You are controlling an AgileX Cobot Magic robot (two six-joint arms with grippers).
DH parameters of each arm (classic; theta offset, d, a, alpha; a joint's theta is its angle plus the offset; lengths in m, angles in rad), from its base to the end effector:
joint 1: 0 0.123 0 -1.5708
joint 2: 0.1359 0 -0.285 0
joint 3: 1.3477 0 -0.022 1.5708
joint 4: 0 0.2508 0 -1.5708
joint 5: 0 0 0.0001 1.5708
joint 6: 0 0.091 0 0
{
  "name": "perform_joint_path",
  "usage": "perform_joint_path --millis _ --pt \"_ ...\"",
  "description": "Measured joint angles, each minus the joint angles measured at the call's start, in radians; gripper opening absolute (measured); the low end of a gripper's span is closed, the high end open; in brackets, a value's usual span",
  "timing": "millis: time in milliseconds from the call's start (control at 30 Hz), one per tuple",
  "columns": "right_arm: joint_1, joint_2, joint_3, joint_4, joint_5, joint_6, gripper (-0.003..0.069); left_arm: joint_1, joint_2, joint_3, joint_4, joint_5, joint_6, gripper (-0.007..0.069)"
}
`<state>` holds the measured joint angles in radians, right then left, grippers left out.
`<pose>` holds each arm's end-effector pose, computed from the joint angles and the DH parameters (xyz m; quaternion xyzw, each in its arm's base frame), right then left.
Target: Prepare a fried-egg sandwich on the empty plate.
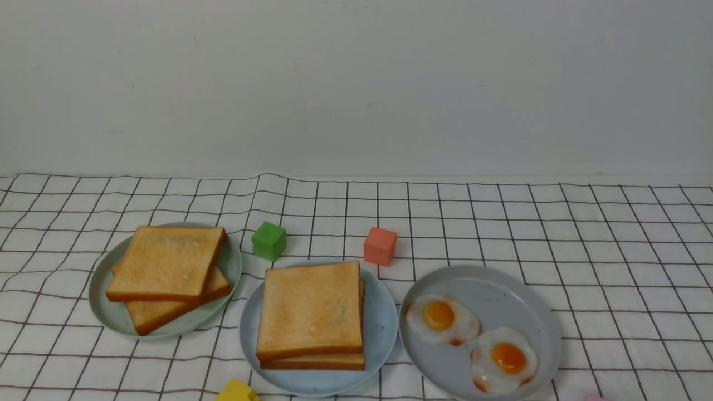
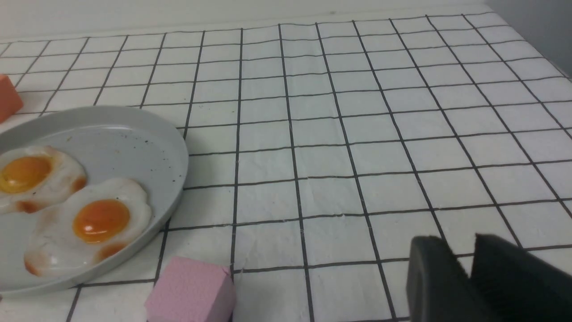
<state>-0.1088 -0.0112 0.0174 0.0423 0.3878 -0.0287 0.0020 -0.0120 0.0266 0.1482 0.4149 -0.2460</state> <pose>0.0520 -0.0042 0.1731 0.0434 0.8056 -0.0226 0.5905 0.0514 0.0055 0.1681 -0.0629 0.8134 -0.0070 0.5782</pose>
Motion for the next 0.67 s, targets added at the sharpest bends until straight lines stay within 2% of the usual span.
perform_joint_path --millis 667 --pt "0.000 0.000 0.000 0.001 0.000 0.000 0.0189 0.000 0.000 0.000 0.000 0.000 0.000 0.0071"
